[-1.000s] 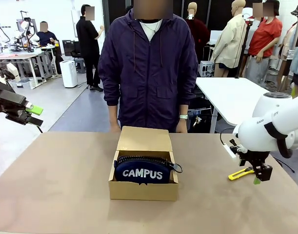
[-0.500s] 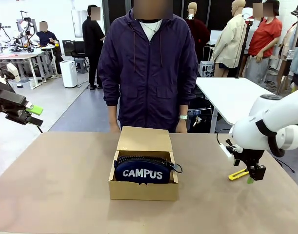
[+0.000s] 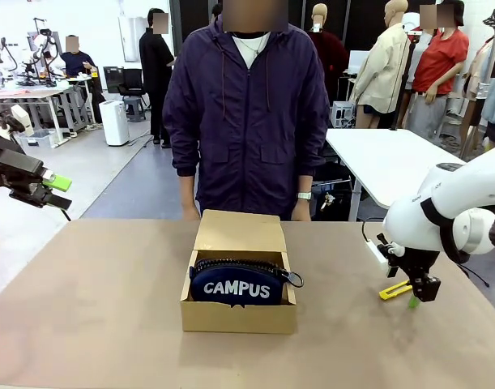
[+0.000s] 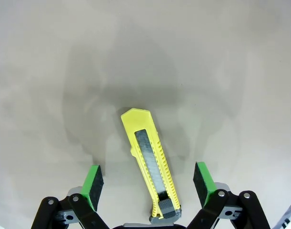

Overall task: Pack the items into the box.
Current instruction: Pick up the item indicated by the person and place it inside the Mailer Box.

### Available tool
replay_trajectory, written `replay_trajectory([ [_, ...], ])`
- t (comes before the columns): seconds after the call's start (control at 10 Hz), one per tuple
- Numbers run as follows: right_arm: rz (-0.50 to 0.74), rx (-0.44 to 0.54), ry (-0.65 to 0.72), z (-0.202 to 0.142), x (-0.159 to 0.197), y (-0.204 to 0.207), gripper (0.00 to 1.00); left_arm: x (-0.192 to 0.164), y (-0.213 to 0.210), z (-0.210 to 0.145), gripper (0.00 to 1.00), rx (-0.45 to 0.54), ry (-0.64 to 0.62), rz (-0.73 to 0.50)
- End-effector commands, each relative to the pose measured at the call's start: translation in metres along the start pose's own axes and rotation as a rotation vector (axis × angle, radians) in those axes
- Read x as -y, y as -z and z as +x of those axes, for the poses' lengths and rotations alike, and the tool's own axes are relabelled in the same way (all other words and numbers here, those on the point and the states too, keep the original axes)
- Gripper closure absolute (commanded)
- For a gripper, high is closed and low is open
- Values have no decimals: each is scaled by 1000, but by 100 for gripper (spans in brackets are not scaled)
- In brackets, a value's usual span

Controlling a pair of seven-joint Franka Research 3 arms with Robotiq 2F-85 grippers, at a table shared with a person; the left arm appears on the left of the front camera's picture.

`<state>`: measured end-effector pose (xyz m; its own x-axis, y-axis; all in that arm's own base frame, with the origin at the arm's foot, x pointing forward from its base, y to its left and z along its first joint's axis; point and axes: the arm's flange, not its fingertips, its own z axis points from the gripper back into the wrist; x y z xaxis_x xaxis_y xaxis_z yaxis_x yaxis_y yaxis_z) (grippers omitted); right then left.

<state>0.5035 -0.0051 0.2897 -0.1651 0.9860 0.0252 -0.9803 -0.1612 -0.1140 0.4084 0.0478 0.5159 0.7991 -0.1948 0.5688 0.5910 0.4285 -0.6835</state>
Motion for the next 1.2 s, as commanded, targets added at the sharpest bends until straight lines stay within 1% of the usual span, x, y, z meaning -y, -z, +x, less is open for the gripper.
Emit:
replay_trajectory([
  [0.0, -7, 38, -21, -7, 7, 2, 0, 2, -3, -1, 0, -8, 6, -5],
  [0.2, -6, 44, -20, -9, 7, 3, 0, 2, -3, -1, 0, -8, 6, -5],
  [0.3, 6, 49, -19, -10, 8, 4, 45, 2, -3, -1, 0, -8, 6, -5],
  [0.4, 14, 55, -15, -10, 8, 5, 98, 2, -3, -1, 0, -8, 6, -5],
  [0.5, 17, 53, -13, -11, 8, 5, 100, 2, -3, -1, 0, -8, 6, -5],
  [0.8, 35, 93, -16, -14, 9, 3, 100, 2, -3, -1, 0, -8, 6, -5],
  [1.0, 99, 131, -37, -13, 9, -6, 100, 2, -3, -1, 0, -8, 6, -5],
  [1.1, 98, 120, -39, -13, 10, -11, 100, 2, -3, -1, 0, -8, 6, -5],
])
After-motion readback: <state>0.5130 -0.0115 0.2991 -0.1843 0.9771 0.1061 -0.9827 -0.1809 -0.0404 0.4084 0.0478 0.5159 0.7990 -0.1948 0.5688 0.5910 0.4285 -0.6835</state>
